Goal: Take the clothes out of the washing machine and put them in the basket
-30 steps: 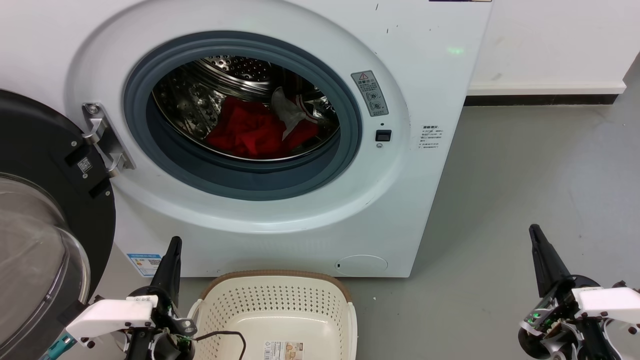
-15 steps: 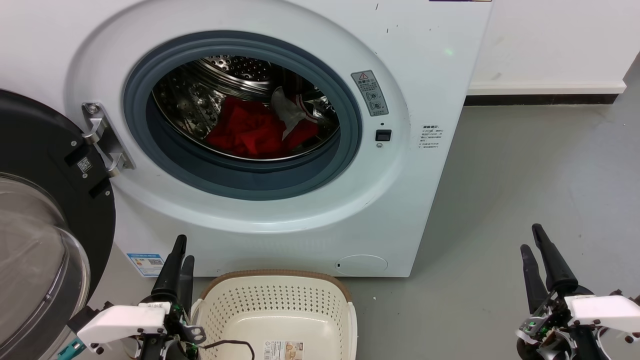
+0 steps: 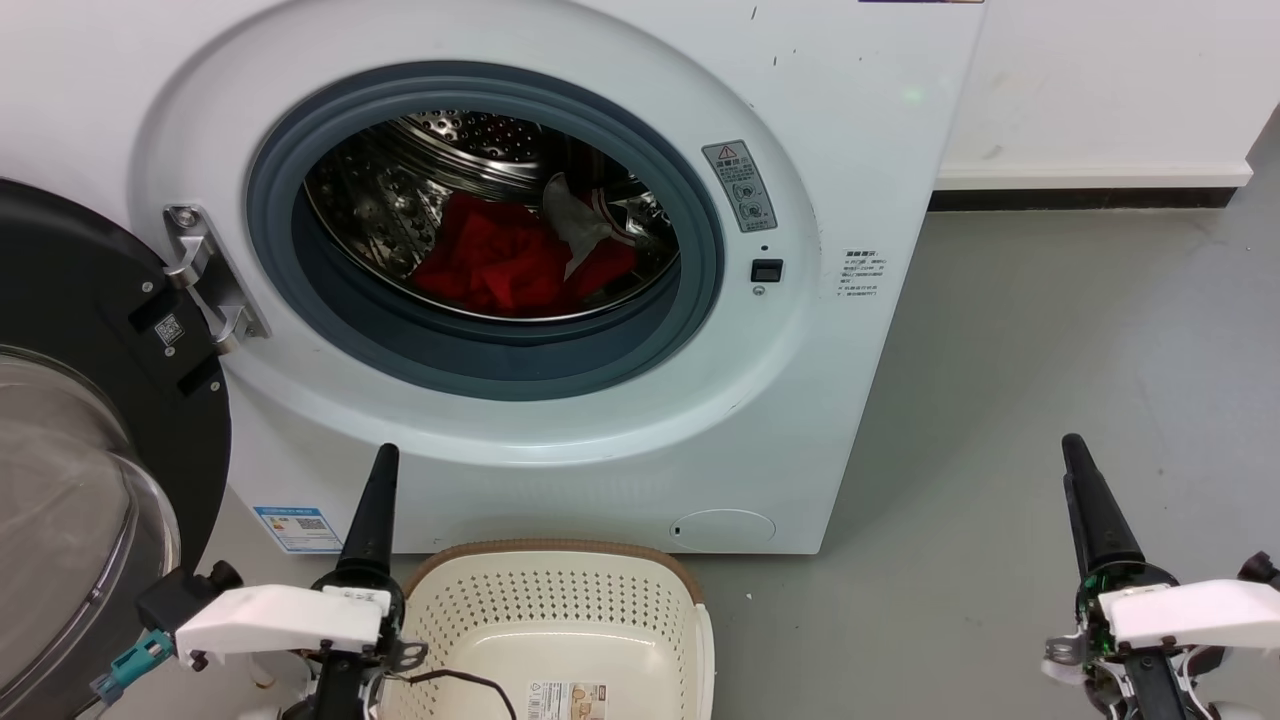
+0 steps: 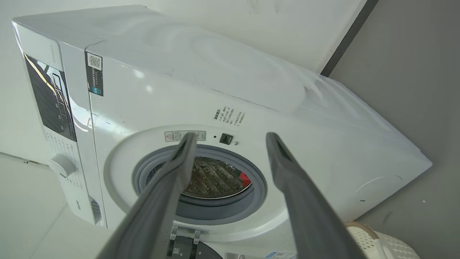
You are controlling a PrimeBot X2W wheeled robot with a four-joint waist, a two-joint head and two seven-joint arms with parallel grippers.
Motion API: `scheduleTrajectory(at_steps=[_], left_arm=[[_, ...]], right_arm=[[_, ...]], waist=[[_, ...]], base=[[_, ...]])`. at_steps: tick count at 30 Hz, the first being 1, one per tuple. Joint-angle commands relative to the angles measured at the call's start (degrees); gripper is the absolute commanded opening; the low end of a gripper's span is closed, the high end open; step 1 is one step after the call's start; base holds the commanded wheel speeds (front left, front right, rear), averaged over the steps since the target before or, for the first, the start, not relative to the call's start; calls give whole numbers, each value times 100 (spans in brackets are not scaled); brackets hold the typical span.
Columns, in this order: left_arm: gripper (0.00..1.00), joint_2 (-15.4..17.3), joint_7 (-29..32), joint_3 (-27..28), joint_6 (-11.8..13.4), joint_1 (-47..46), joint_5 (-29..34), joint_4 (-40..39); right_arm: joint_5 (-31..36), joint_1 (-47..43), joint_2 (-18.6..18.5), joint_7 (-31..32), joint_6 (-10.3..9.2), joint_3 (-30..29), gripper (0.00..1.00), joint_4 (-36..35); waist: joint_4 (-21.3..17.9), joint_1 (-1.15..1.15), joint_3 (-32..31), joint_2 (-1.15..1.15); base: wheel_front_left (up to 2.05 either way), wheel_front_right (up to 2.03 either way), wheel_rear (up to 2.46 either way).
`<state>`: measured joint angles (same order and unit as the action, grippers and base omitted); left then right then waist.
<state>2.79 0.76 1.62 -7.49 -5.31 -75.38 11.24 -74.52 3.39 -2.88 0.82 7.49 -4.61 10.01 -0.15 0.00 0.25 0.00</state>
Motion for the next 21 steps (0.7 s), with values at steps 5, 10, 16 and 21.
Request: scheduleTrajectory(at_steps=[5, 10, 16, 21], left_arm=[[100, 14, -161, -134, 38, -219, 846, -146], [100, 14, -272, -229, 94, -228, 1471, -161], [100, 14, -395, -308, 138, -236, 2166, -184], [100, 14, -494, -380, 128, -241, 2645, -189]], right_arm=[[1079, -21, -9, -169, 0, 81, 100, -276], [1838, -64, -9, -279, 0, 145, 100, -378], [2486, -146, -8, -403, 0, 192, 100, -453], [2972, -185, -7, -506, 0, 201, 100, -467]], waist=[[-3, 0, -3, 0], [-4, 0, -5, 0], [6, 0, -14, 0], [19, 0, -18, 0]], base=[[0, 0, 0], [0, 0, 0], [0, 0, 0], [0, 0, 0]])
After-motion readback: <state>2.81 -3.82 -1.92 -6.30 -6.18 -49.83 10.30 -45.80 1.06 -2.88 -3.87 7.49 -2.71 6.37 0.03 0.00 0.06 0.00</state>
